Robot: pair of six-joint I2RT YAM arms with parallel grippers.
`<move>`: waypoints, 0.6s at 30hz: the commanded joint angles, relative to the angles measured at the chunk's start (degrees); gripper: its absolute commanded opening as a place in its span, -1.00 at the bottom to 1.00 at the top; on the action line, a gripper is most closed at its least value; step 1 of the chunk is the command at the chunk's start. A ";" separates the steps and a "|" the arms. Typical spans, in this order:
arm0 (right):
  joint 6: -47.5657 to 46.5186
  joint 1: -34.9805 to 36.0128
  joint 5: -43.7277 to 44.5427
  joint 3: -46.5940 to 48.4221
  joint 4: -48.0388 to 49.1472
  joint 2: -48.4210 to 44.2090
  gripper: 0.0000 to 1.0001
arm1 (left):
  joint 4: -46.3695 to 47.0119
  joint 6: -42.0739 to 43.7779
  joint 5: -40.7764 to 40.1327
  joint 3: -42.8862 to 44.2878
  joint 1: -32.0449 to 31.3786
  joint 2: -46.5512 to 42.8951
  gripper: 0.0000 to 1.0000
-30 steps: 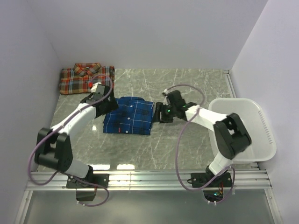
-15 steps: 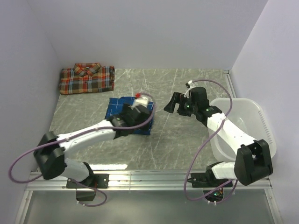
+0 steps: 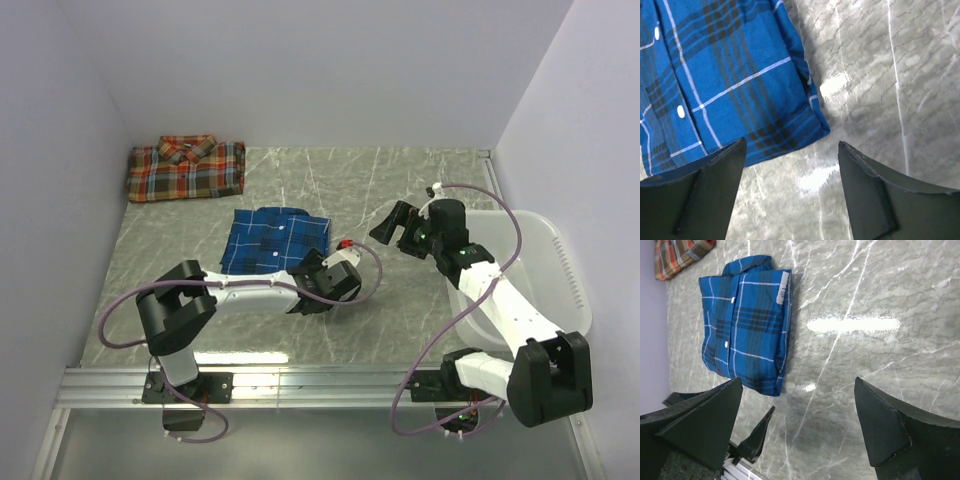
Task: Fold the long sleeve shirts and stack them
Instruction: Fold the shirt
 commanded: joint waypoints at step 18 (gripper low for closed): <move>4.95 -2.18 -6.84 -3.07 9.11 2.88 0.96 | 5.28 1.94 -6.38 1.53 -0.04 8.95 -0.29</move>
